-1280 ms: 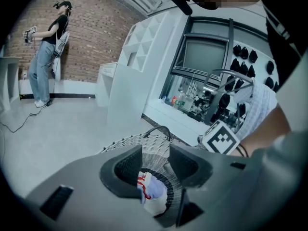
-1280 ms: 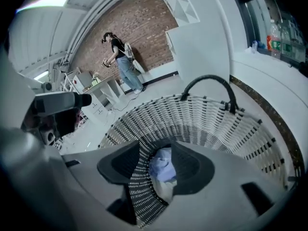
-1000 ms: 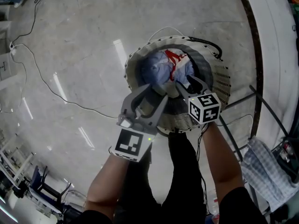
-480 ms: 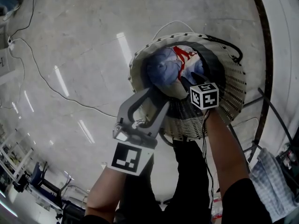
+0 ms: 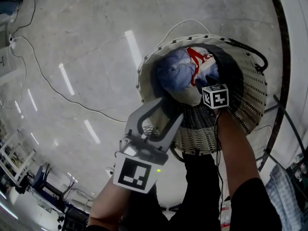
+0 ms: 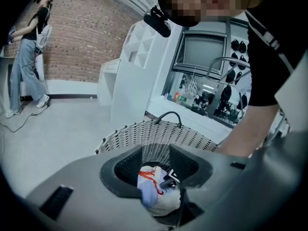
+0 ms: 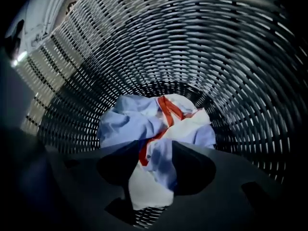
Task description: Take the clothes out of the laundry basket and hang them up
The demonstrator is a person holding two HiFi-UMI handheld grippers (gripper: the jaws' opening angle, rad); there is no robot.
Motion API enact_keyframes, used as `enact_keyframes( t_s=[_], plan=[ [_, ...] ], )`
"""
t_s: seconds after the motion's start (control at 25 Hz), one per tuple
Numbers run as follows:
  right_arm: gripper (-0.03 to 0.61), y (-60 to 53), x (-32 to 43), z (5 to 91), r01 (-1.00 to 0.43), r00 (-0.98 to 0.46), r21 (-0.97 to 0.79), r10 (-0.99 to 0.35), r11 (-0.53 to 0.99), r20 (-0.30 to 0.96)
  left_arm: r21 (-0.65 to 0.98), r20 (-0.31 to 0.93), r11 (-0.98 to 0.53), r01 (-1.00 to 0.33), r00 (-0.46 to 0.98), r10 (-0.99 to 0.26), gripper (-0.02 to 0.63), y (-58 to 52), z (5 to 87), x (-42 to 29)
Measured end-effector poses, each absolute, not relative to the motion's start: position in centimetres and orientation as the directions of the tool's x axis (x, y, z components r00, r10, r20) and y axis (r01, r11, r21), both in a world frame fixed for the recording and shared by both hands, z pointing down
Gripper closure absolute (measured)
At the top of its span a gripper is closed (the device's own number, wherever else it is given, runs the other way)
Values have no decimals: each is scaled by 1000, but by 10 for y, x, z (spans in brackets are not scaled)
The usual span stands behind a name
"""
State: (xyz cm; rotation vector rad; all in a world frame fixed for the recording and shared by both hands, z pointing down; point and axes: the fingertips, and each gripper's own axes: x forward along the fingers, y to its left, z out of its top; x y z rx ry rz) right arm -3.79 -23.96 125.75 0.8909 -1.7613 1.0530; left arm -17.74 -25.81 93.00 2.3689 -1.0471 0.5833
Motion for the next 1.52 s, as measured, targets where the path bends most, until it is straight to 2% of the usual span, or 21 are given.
enact_keyframes(
  t_s=[0.2,0.28,0.32,0.44,0.64,0.92,1.52],
  plan=[
    [357,-233,-36,1285,-878,-338,-268,-118,396,934,248,558,-603,-758,620,-551,443,-254,941,-181],
    [376,-233,-32,1294,-884,-311,-247,-105,398,944,246,556,-602,-759,620,-554,443,-256,943,-181],
    [397,-232,-28,1298,-887,-291,-230,-98,400,952,245,554,-603,-759,620,-555,443,-257,943,-181],
    [544,-232,-21,1300,-907,-251,-199,-97,370,963,237,550,-609,-757,621,-558,443,-259,942,-183],
    [555,-235,-18,1270,-934,-272,-226,-142,278,952,228,544,-615,-755,623,-563,443,-257,929,-182],
    [558,-250,-21,1174,-922,-357,-305,-224,237,907,234,529,-618,-751,631,-567,443,-249,878,-172],
    [560,-238,-50,954,-830,-528,-392,-330,396,783,260,515,-589,-766,625,-586,443,-232,758,-163]
  ],
)
